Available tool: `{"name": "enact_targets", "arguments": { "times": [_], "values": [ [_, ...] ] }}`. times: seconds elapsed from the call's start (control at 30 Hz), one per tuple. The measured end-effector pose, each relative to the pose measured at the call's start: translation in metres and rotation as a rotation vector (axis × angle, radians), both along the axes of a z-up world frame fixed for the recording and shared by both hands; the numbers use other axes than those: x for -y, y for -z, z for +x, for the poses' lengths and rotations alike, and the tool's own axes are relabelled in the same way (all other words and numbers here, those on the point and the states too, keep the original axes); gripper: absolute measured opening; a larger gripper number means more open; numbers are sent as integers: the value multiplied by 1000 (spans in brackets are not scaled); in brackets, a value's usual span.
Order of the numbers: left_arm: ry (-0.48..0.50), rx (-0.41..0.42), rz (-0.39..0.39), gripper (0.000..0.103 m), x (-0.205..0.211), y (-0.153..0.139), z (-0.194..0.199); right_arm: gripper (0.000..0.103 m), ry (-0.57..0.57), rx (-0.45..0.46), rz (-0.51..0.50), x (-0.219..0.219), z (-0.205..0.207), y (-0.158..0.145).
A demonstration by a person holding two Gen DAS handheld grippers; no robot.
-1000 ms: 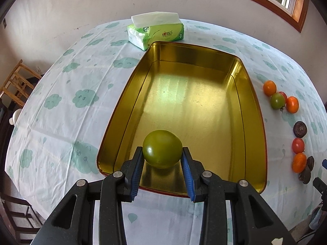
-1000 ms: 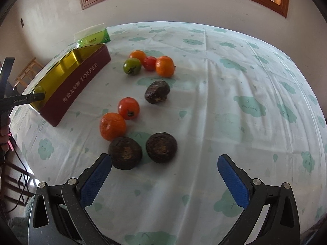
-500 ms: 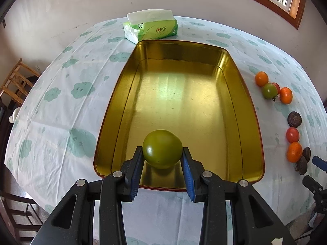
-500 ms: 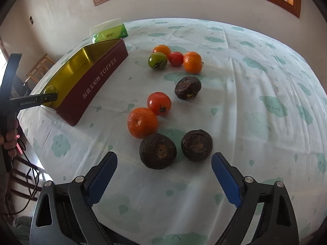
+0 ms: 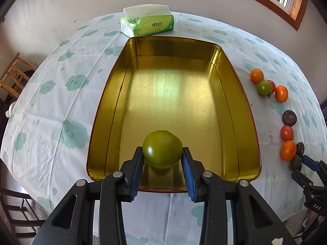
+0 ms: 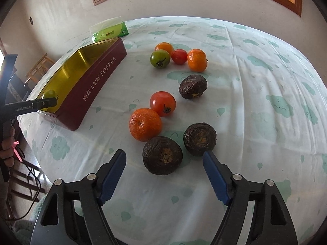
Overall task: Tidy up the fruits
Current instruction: 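Carry the green tomato over the tin with the left gripper while the right gripper grasps a dark avocado, then open the left gripper to drop the green tomato into the tin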
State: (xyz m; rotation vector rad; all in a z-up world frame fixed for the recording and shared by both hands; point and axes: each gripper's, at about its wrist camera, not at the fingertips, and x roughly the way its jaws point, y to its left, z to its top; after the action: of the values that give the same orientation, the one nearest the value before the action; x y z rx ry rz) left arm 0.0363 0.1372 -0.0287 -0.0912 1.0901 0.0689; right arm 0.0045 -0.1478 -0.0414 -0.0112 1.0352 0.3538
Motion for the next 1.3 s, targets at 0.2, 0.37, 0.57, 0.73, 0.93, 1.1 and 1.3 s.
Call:
{"name": "enact_targets", "arguments": {
  "times": [0.2, 0.37, 0.57, 0.73, 0.93, 1.1, 1.3],
  "values": [
    [-7, -7, 3, 34, -3, 1, 5, 57, -23, -17, 10, -5, 1, 3],
    [-9, -7, -3, 34, -5, 1, 6, 55, -18, -22, 4, -9, 3, 6],
    [-8, -11, -8, 34, -8, 3, 7, 46, -9, -23, 1, -8, 5, 6],
    [-8, -13, -10, 35, -8, 3, 7, 42, -6, -28, 3, -7, 7, 6],
    [-11, -19, -13, 35, -9, 5, 7, 42, -9, -26, -5, -7, 7, 7],
    [-18, -18, -18, 47, -10, 3, 6, 42, -12, -25, -10, -8, 7, 7],
    [-23, -13, -24, 52, -11, -1, 5, 41, -16, -24, -12, -7, 7, 6]
  ]
}}
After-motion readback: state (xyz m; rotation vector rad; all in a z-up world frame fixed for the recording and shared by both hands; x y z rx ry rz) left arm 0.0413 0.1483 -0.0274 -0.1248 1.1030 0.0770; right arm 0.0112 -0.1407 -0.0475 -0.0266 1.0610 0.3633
